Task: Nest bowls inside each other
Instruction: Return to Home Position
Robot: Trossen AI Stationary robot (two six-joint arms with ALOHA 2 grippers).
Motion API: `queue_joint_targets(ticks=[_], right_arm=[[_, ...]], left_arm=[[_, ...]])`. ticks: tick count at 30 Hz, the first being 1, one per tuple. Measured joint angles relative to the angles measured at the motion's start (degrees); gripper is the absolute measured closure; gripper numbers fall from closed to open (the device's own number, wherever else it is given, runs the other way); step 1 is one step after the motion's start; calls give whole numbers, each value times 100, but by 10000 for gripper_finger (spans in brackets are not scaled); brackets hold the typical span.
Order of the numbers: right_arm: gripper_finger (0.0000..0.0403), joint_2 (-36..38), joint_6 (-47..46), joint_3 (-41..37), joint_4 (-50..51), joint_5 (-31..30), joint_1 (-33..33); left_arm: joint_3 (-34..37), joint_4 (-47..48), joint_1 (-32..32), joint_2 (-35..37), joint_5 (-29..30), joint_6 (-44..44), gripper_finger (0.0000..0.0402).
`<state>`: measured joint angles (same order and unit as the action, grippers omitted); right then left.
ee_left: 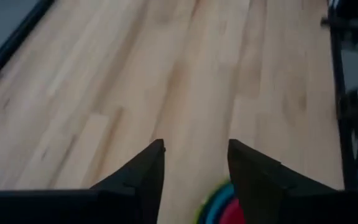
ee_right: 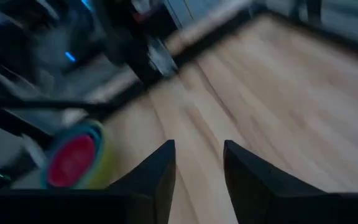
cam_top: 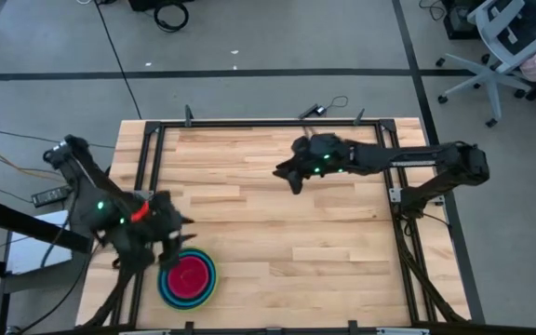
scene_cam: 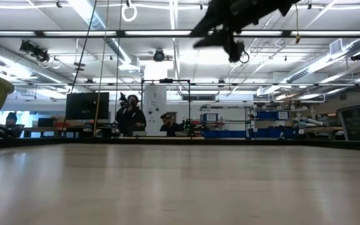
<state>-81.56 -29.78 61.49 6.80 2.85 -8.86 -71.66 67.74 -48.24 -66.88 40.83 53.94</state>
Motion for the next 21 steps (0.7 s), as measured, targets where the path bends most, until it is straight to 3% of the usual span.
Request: queue_joint_targets(ticks=[6,12,16,21], right_arm=[[318,894,369,0,-99,14,0],[393,1488,702,0,56,451,57],[392,1667,790,0,201,475,289],[397,1772,1158,0,1075,22,674]], left_arm=[[0,-1632,1369,136,-317,-2173,261],[0,-4014,3082,-156,-1978,-4137,274],[0,-5280,3979,-459,-2779,-4617,282],[4,-6050,4577,-762,-3189,-4427,294]])
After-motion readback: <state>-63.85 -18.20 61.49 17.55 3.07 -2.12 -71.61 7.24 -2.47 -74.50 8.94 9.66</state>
